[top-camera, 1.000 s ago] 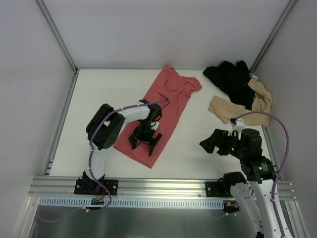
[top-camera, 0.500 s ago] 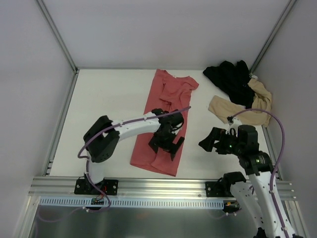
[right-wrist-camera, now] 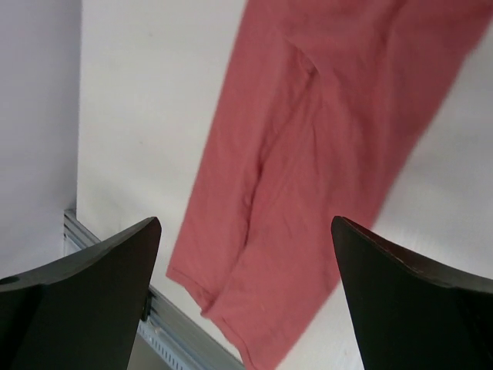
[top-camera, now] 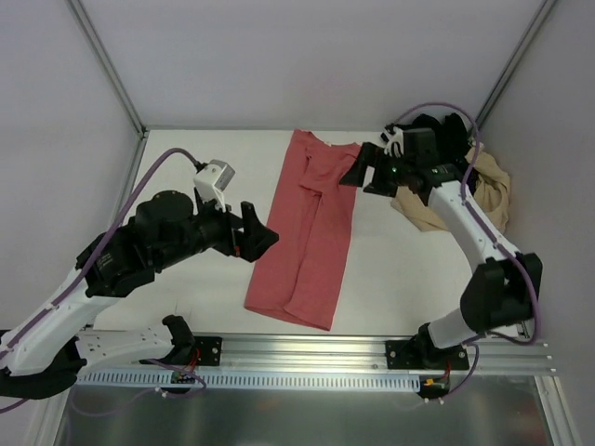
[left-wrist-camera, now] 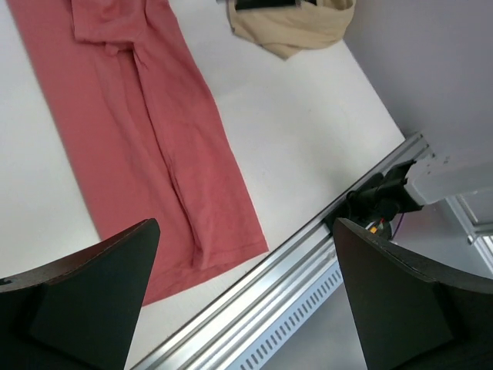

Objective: Fold and stack the t-shirts
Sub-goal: Rotate the tshirt 90 degrees

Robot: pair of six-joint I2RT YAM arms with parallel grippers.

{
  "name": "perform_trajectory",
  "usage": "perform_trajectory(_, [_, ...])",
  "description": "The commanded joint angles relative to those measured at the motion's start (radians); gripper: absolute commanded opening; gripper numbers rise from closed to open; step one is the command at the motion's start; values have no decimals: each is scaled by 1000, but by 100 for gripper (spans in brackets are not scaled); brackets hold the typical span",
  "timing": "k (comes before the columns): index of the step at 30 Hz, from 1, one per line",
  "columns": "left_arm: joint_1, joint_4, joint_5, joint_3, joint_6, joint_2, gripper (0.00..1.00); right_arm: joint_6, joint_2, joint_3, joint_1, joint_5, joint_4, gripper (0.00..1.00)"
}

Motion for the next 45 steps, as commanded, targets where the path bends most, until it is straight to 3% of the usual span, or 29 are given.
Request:
perform_trajectory(1, [-1, 13, -13, -133, -5, 14, 99, 33, 225, 233, 46, -56, 61, 99])
perform_trajectory(11, [-1, 100, 113, -219, -8, -35, 99, 56, 690, 625, 68, -44, 18, 100])
perform_trajectory(26, [-1, 182, 172, -293, -9, 3, 99, 151, 913, 759, 17, -35, 74, 99])
perform_trajectory(39, [-1, 198, 195, -304, 23, 3, 99, 237, 1117, 961, 60, -91, 56, 99])
perform_trajectory(45, [-1, 192, 166, -340, 40, -24, 99, 326, 1215, 1044, 92, -139, 151, 99])
